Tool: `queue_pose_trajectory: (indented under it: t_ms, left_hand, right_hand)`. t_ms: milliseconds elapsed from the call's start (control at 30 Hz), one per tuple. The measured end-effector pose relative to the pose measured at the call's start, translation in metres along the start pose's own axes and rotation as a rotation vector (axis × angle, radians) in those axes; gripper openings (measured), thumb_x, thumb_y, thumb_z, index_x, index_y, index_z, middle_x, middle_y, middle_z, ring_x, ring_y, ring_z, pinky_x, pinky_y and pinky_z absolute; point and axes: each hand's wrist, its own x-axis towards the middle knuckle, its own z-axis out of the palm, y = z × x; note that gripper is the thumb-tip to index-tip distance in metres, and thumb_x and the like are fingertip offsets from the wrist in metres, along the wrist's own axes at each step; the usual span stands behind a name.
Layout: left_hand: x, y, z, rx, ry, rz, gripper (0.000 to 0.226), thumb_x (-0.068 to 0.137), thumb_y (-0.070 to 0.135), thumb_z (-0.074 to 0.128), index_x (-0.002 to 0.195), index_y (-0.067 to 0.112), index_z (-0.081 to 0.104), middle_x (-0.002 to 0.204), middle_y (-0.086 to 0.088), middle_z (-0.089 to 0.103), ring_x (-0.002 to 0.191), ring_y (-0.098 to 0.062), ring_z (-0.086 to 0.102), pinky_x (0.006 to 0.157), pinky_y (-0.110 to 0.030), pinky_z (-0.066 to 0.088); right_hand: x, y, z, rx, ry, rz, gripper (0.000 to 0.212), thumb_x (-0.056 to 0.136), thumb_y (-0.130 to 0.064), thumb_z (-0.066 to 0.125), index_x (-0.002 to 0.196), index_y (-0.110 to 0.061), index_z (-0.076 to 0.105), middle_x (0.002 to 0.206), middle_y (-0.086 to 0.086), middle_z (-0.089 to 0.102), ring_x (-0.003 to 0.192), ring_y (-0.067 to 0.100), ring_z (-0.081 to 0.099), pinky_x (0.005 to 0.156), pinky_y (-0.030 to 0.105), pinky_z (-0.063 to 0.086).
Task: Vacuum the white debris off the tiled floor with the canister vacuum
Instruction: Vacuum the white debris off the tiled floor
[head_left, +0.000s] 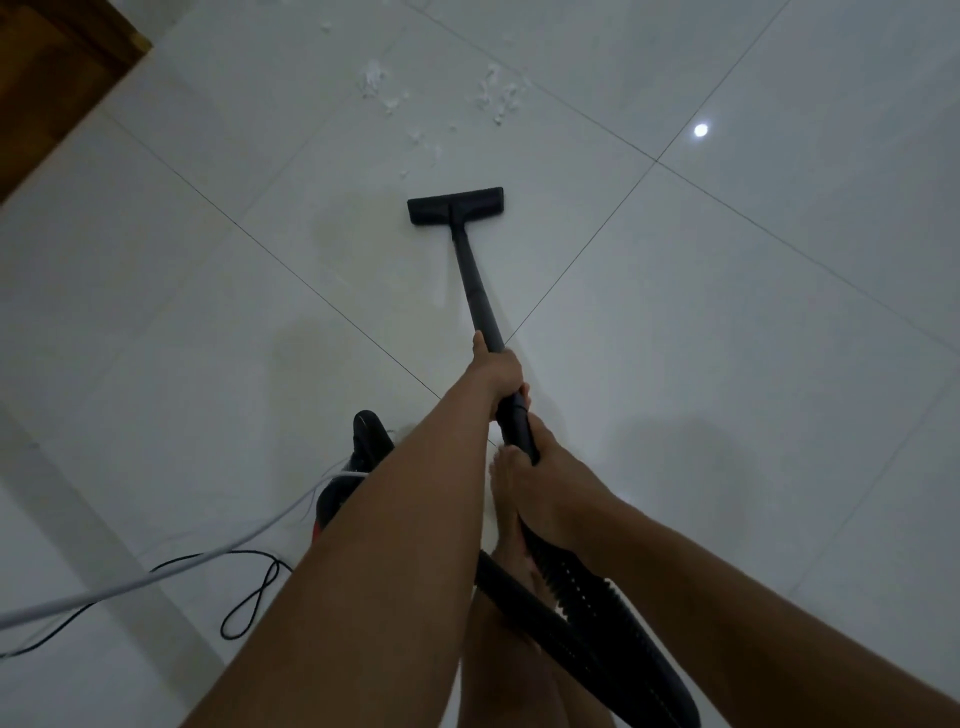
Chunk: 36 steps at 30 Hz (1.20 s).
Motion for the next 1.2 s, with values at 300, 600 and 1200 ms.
queue_pose_trajectory:
  t_ms: [300,600,1200]
  left_hand:
    - [0.012,0.028,-0.005,-0.082,-0.019,-0.015,0.066,0.108,0.028,0.035,0.156,0.054,-0.003,0.092,-0.010,0.054,0.060,-0.013,0.051,0.048,-0.026,0.051]
    - [0.046,0.102,-0.024,-0.187,0.019,-0.029,0.066,0.109,0.028,0.036,0.156,0.055,-0.003,0.093,-0.010,0.053,0.060,-0.014,0.051,0.045,-0.025,0.051]
    - [0.012,0.092,0.058,-0.244,0.070,-0.042,0.069,0.108,0.024,0.038,0.157,0.053,0.000,0.100,-0.011,0.054,0.062,-0.013,0.050,0.048,-0.025,0.050]
  right_hand:
    - [0.022,-0.021,-0.015,-0.032,-0.010,-0.040,0.060,0.107,-0.028,0.050,0.161,-0.032,0.023,0.138,0.009,0.052,0.064,0.018,0.057,0.035,0.012,0.040]
    - [0.069,-0.089,-0.047,-0.124,-0.064,-0.006,0.068,0.107,-0.023,0.046,0.161,-0.044,0.009,0.099,0.013,0.065,0.042,0.008,0.055,0.035,0.013,0.040]
    - [0.039,-0.053,-0.118,-0.153,-0.127,0.102,0.062,0.107,-0.037,0.047,0.159,-0.044,0.014,0.107,0.020,0.066,0.066,0.025,0.066,0.061,0.037,0.060]
